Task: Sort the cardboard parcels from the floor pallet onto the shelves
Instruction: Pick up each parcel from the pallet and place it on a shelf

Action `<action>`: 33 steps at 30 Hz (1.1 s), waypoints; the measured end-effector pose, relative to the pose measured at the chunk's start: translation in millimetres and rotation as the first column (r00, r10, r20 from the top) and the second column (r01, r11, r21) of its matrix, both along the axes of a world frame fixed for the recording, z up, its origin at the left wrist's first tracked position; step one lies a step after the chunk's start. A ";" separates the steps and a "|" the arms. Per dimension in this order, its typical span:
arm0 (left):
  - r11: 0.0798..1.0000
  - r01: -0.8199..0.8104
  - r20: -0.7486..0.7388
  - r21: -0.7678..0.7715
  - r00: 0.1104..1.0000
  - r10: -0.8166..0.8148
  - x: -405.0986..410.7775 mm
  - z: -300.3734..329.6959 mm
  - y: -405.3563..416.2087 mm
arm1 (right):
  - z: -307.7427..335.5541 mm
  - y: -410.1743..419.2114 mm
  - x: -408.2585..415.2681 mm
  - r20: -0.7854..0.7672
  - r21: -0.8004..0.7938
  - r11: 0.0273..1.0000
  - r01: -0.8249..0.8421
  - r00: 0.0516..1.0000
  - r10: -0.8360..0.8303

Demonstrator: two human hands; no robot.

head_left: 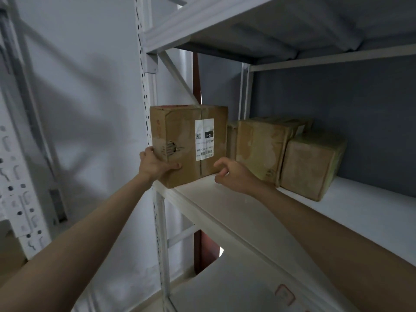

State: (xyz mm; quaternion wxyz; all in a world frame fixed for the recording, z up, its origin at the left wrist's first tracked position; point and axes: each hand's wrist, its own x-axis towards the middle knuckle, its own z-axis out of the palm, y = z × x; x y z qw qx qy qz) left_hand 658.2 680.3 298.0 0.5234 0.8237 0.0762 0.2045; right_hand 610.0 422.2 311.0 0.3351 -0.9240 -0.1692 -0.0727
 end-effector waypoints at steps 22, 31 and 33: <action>0.990 0.131 0.253 -0.044 0.961 -0.116 -238.3 -36.0 -29.3 | 19.6 -82.4 -114.7 -0.077 0.400 0.912 -0.088 0.989 0.129; 0.928 0.328 0.193 -0.177 0.936 -0.295 -336.3 -56.9 -77.9 | 15.5 -155.8 -228.0 -0.099 0.472 0.859 -0.199 0.956 0.276; 0.903 0.372 0.159 -0.216 0.926 -0.344 -344.8 -59.2 -96.9 | 12.7 -178.1 -254.7 -0.083 0.486 0.861 -0.154 0.972 0.221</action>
